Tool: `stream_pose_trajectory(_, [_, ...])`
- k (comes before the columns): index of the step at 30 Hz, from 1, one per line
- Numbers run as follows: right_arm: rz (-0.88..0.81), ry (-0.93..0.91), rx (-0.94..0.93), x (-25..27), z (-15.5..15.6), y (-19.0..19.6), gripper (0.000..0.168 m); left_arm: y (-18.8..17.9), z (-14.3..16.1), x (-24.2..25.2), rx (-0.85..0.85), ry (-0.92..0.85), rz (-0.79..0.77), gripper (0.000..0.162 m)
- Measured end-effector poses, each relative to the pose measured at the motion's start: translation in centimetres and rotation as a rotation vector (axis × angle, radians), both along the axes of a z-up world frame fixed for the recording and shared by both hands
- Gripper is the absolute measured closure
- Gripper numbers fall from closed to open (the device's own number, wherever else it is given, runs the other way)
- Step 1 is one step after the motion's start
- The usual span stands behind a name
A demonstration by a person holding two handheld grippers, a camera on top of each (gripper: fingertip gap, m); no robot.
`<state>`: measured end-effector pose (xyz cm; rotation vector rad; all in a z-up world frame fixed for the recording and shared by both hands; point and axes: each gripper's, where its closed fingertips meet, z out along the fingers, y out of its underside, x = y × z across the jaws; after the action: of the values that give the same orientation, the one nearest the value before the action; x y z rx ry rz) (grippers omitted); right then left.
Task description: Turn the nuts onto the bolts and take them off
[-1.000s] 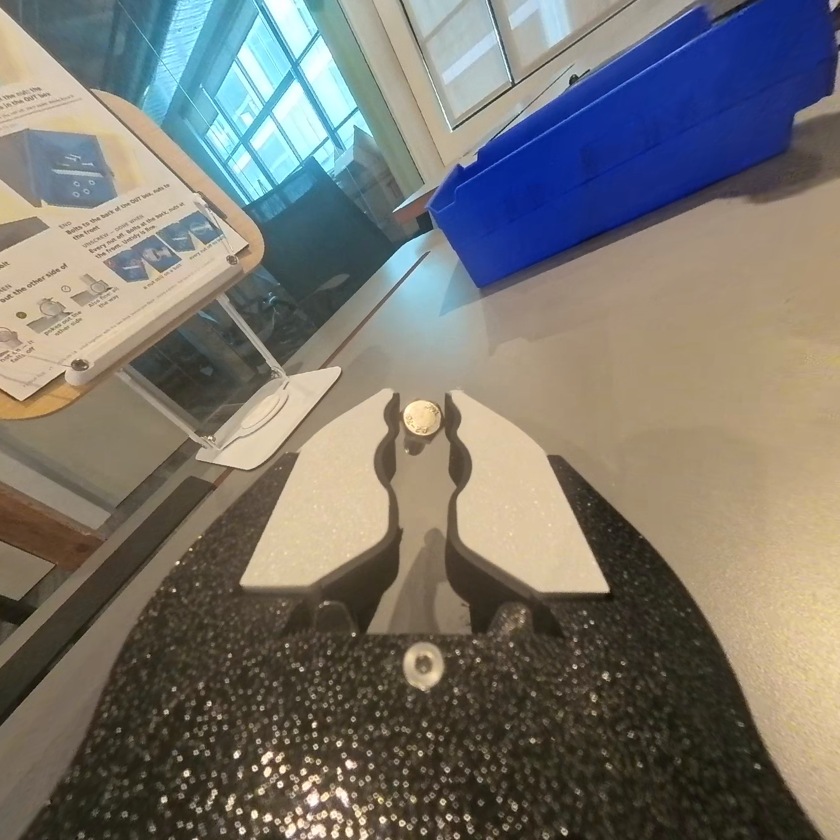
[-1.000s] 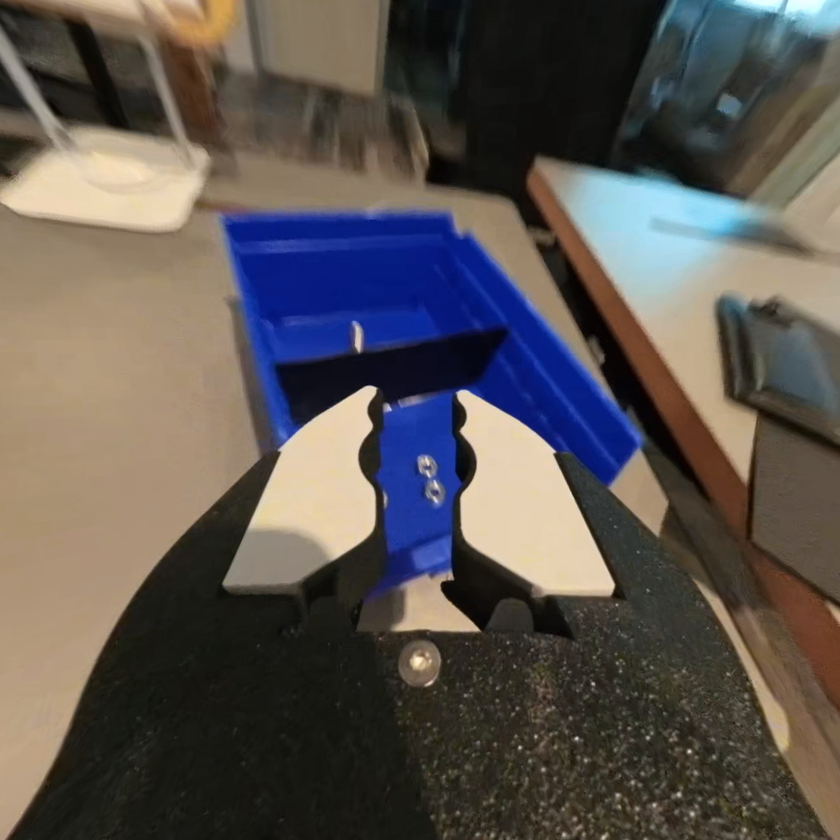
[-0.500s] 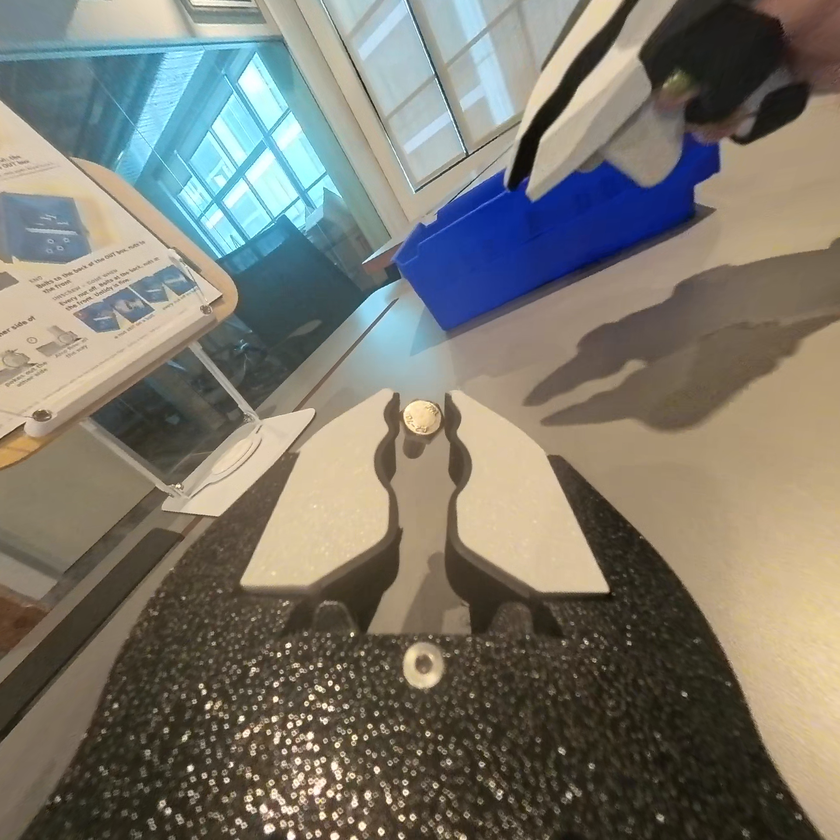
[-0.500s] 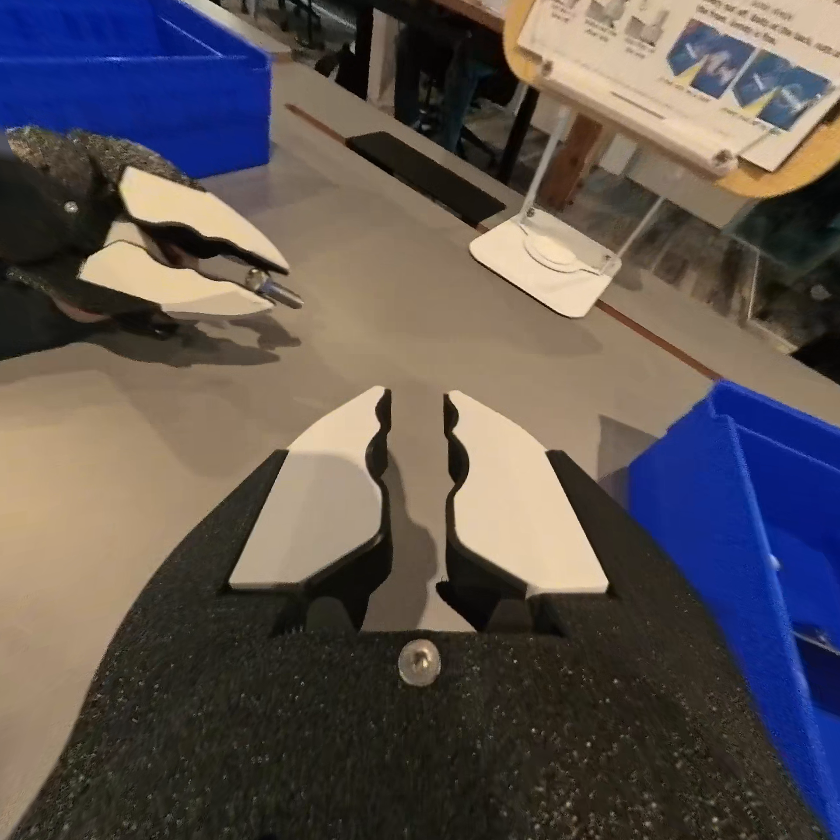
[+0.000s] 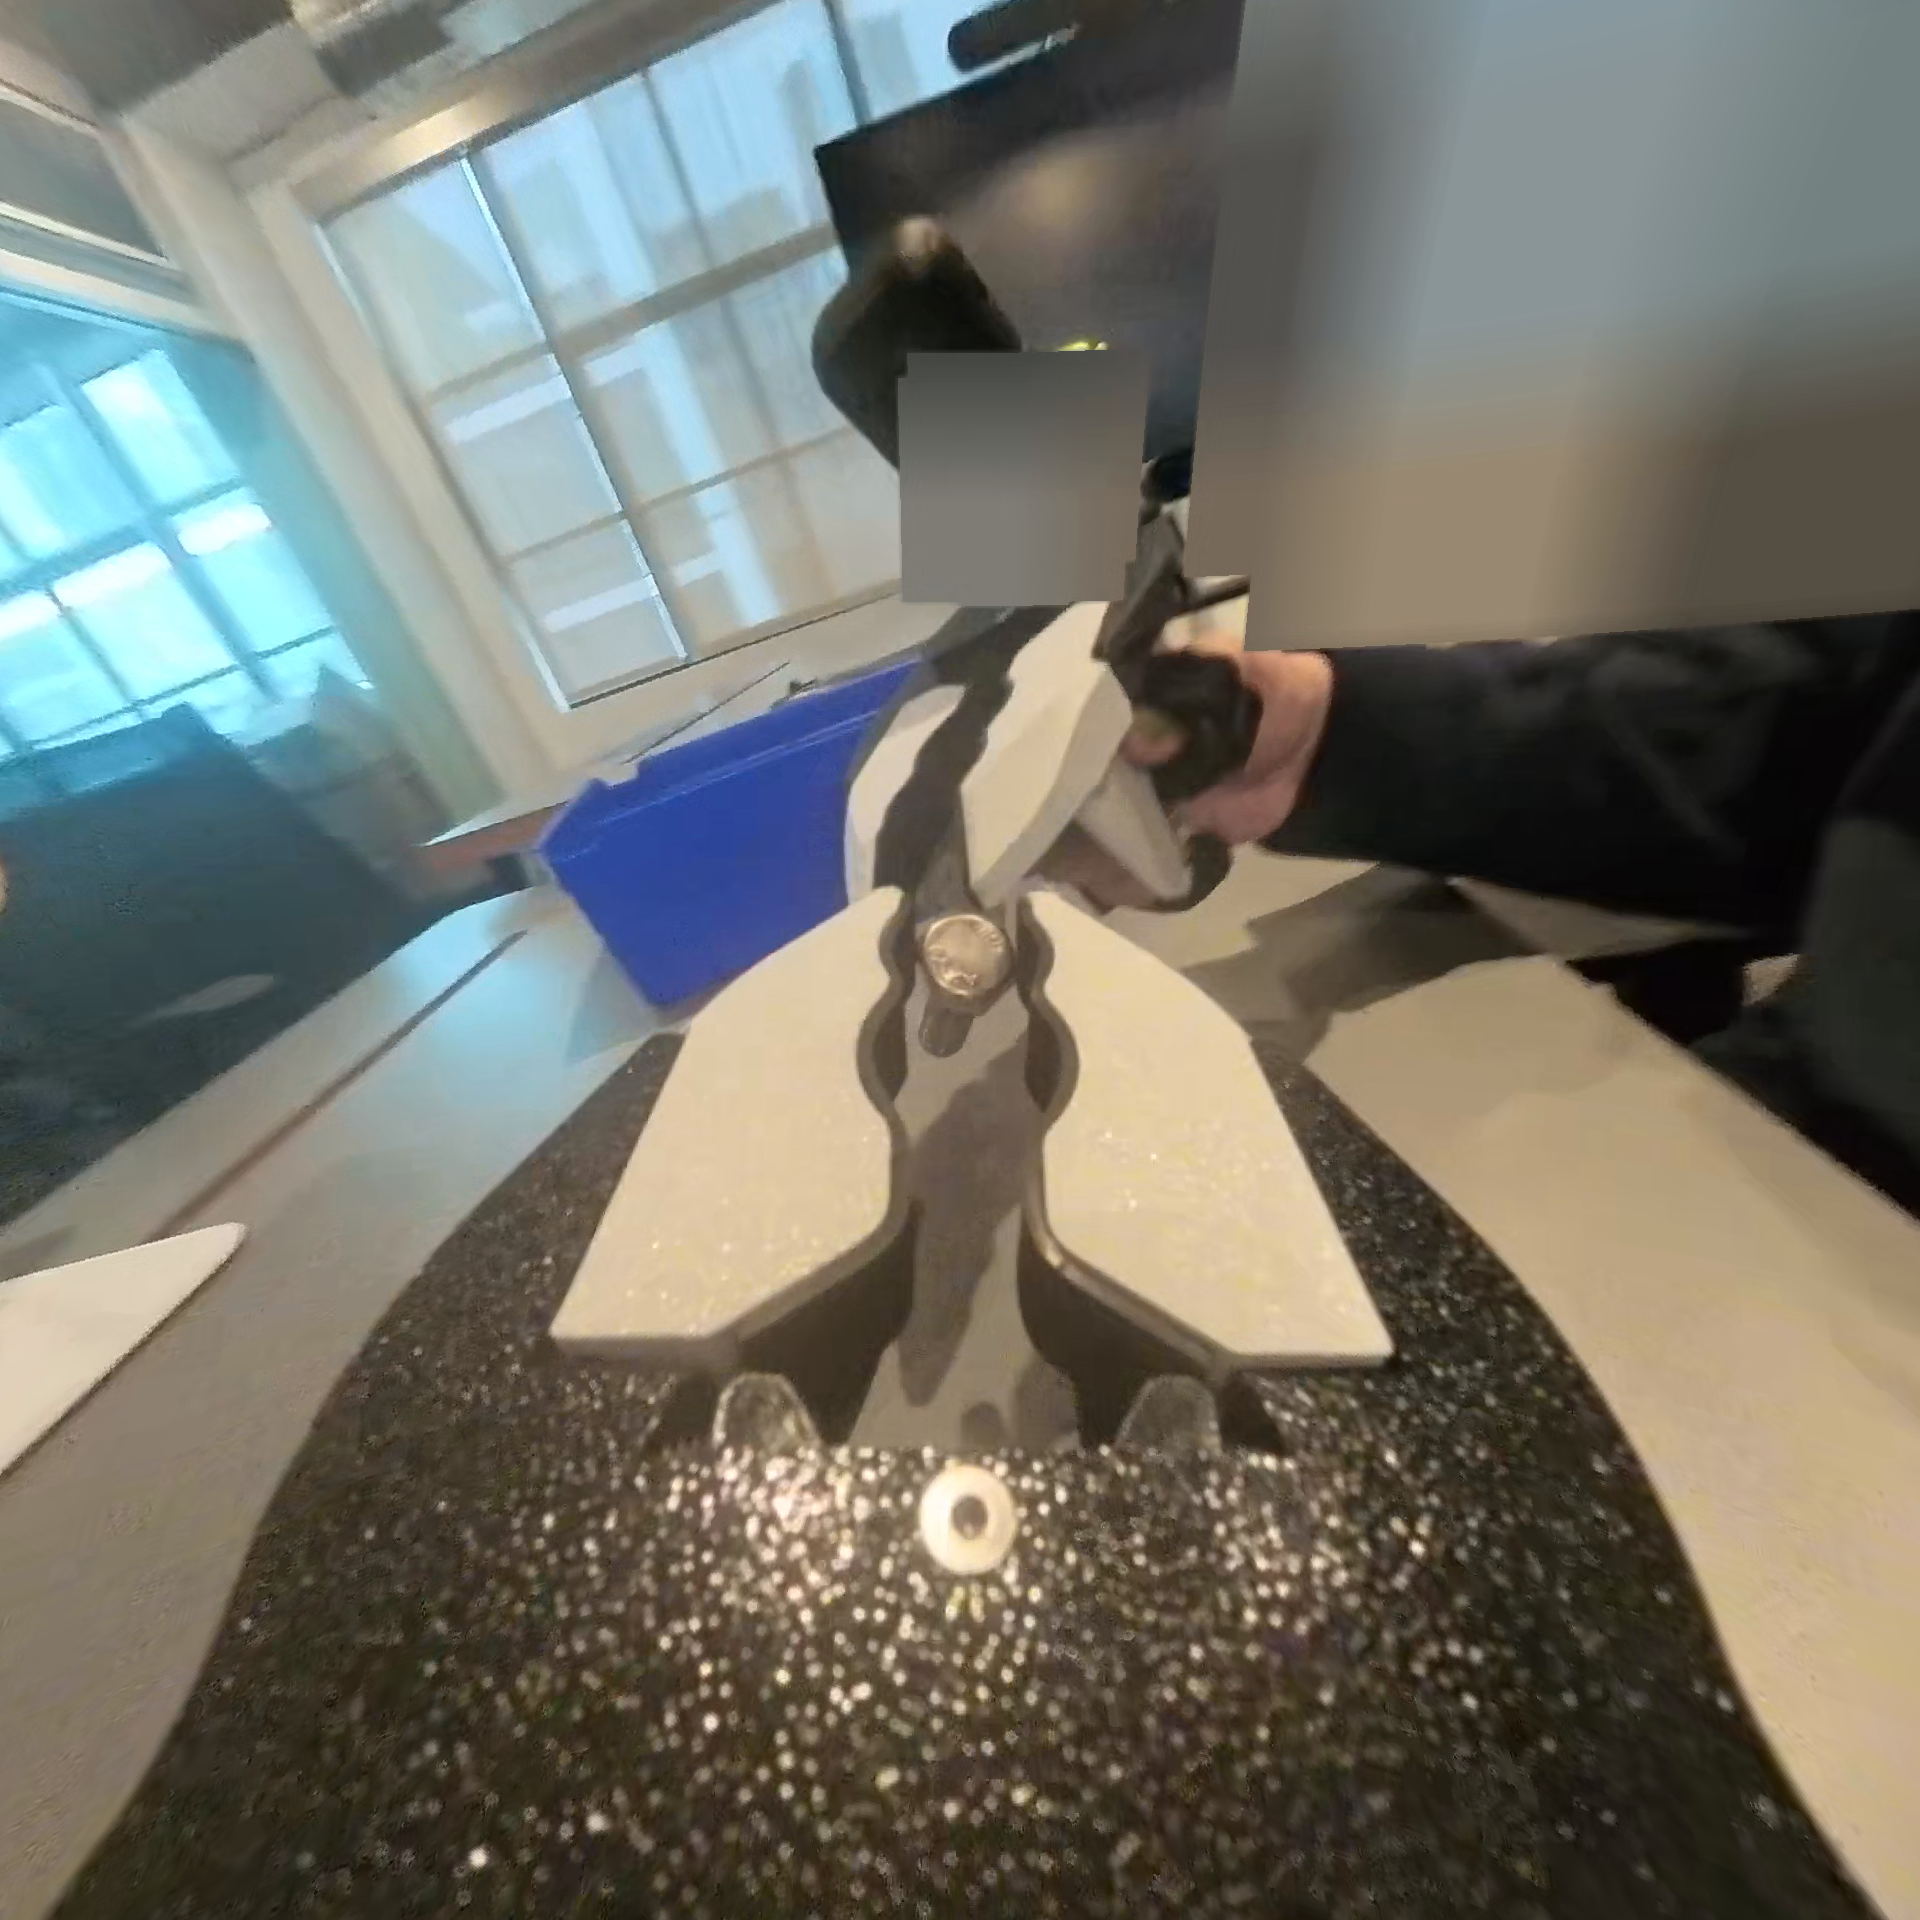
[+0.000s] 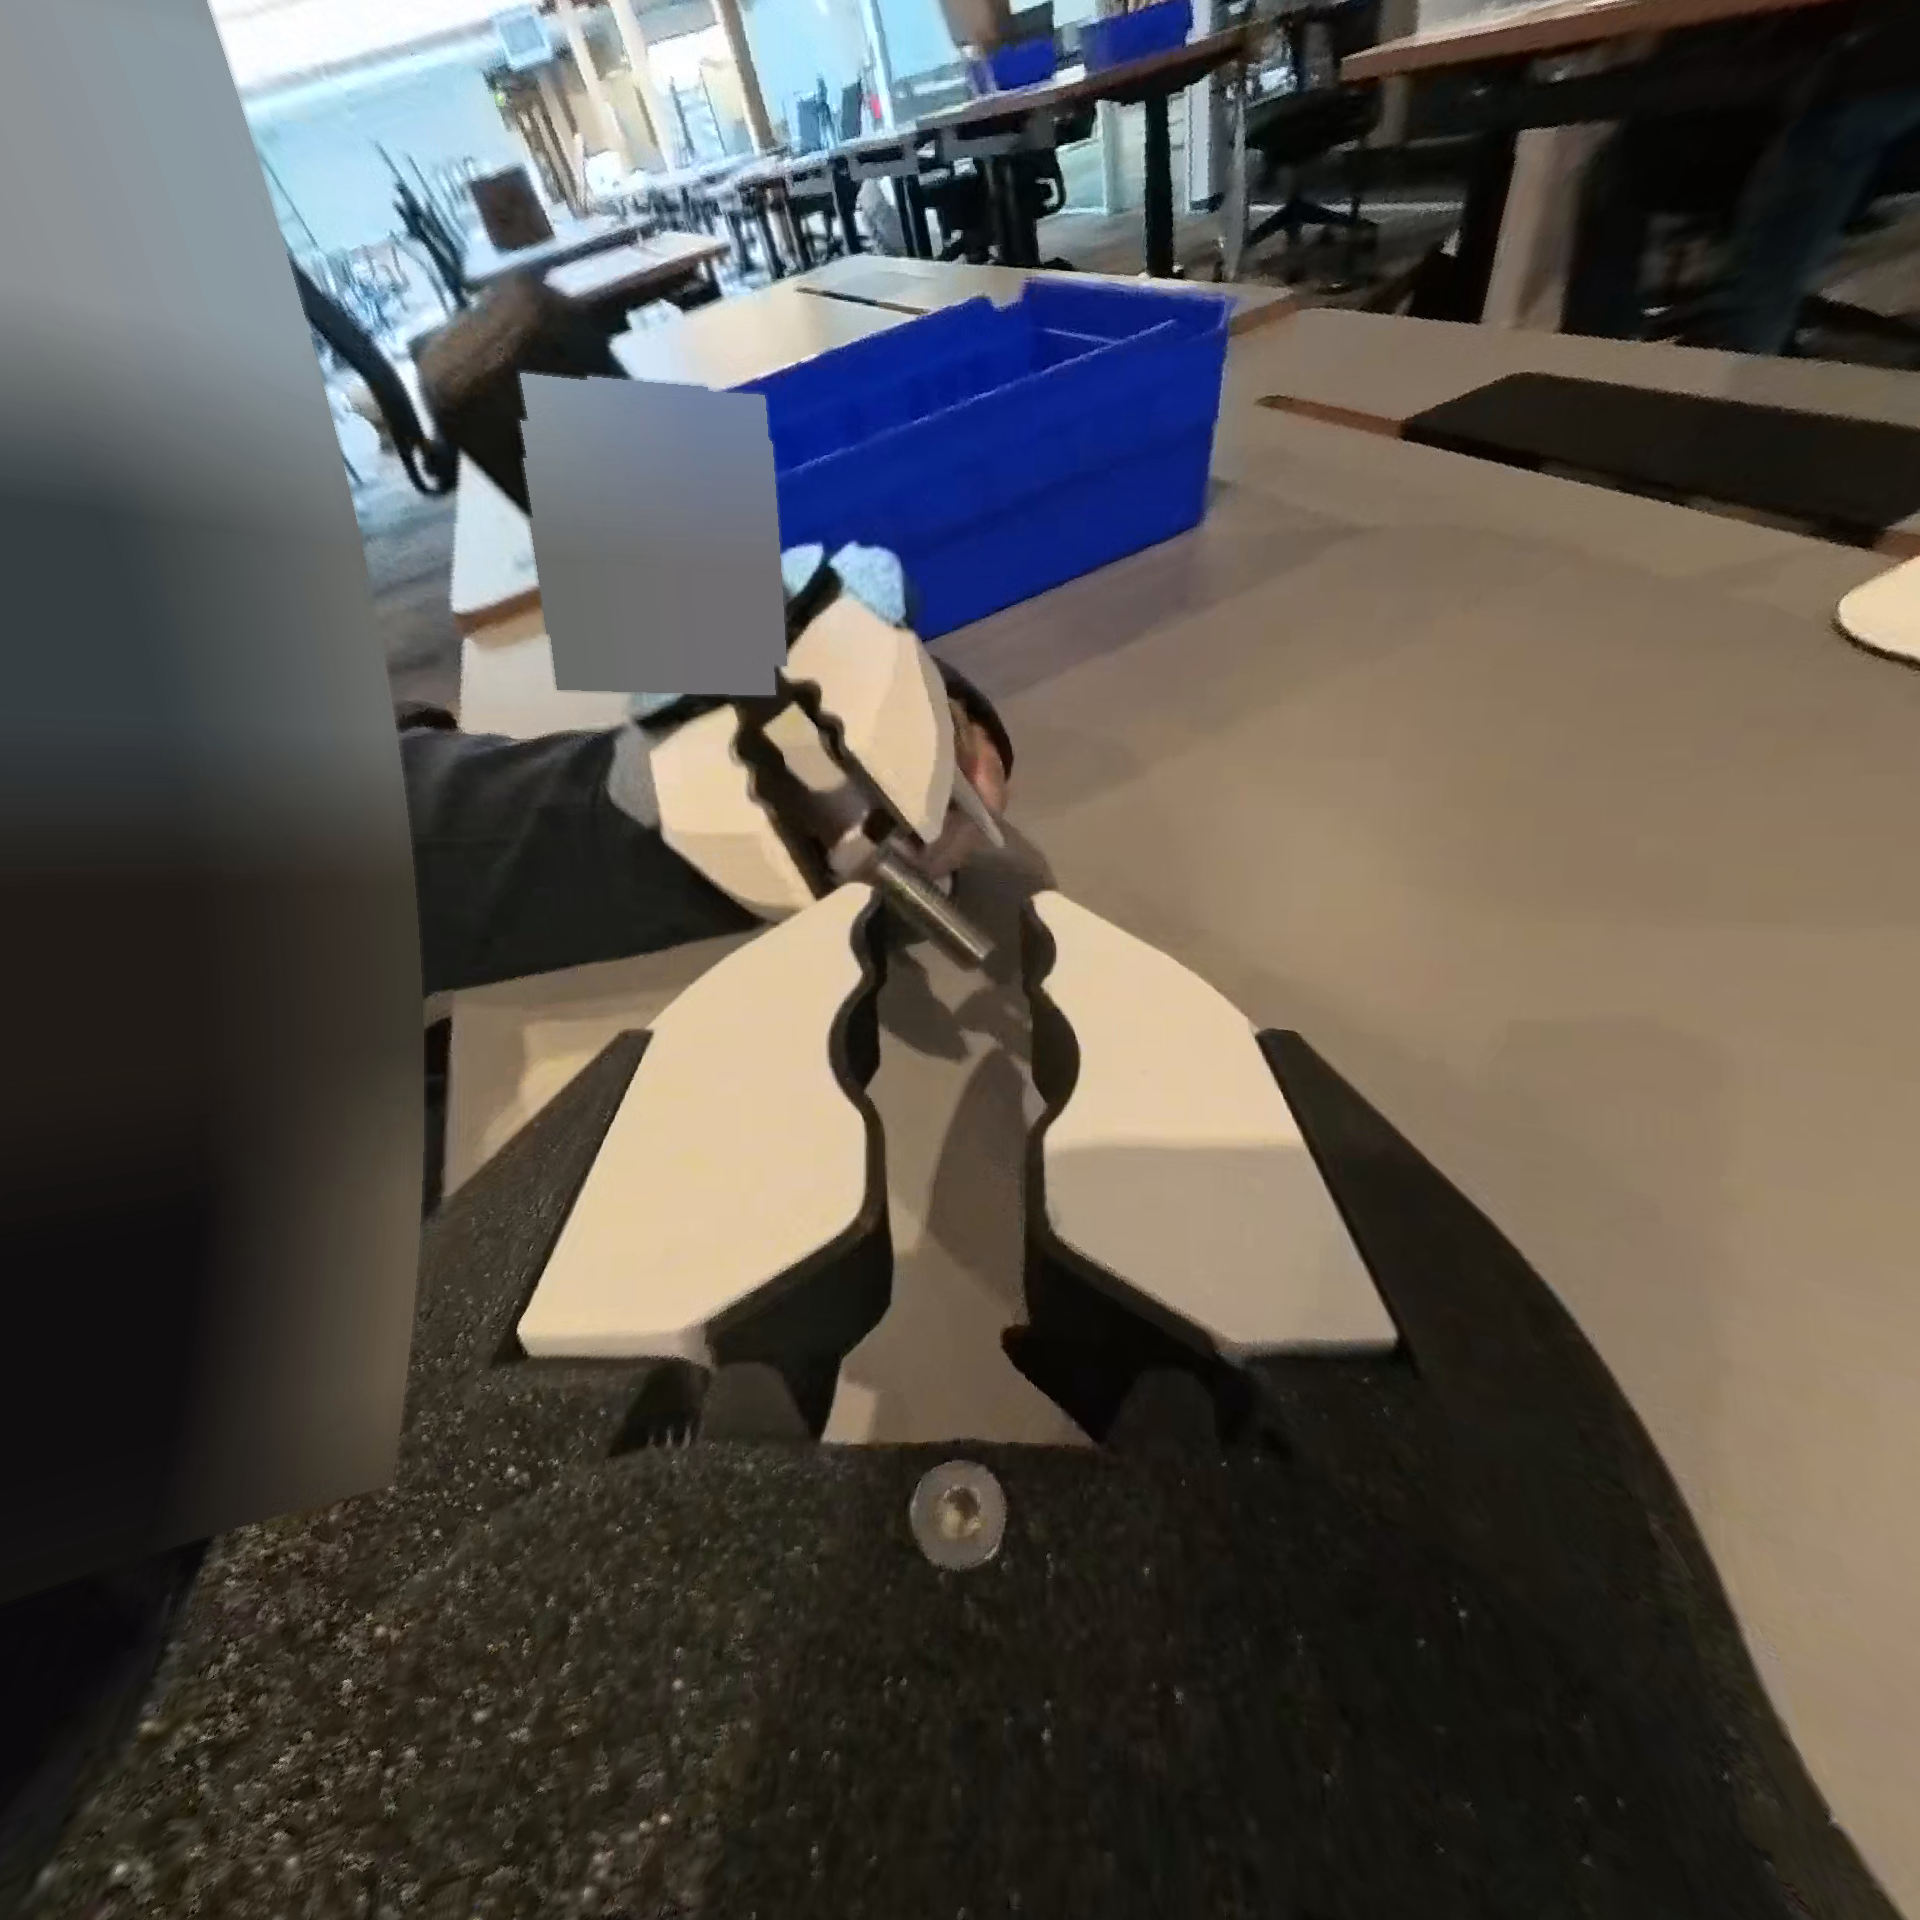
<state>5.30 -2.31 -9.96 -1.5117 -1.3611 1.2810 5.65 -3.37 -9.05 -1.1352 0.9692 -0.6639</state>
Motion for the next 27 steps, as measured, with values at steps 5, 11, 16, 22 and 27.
stream_pose_trajectory(5, [0.059,0.000,0.199,0.2,-1.0,-0.9,0.145,-0.2,0.5,-0.2,-0.062,-0.060,-0.056,0.144])
stream_pose_trajectory(11, [0.011,-0.007,0.404,-0.6,-1.2,-0.8,0.150,-0.5,0.3,0.2,-0.082,-0.057,-0.088,0.144])
stream_pose_trajectory(16, [0.025,-0.031,0.494,-1.0,-1.6,-1.1,0.158,-0.5,0.3,0.3,-0.099,-0.064,-0.093,0.144])
stream_pose_trajectory(22, [-0.125,-0.046,0.527,0.6,-0.6,1.7,0.159,1.9,0.7,-1.6,-0.069,-0.110,0.111,0.122])
stream_pose_trajectory(27, [-0.369,-0.166,0.638,5.3,2.4,7.5,0.159,4.6,-0.1,-4.0,-0.076,-0.049,0.371,0.119])
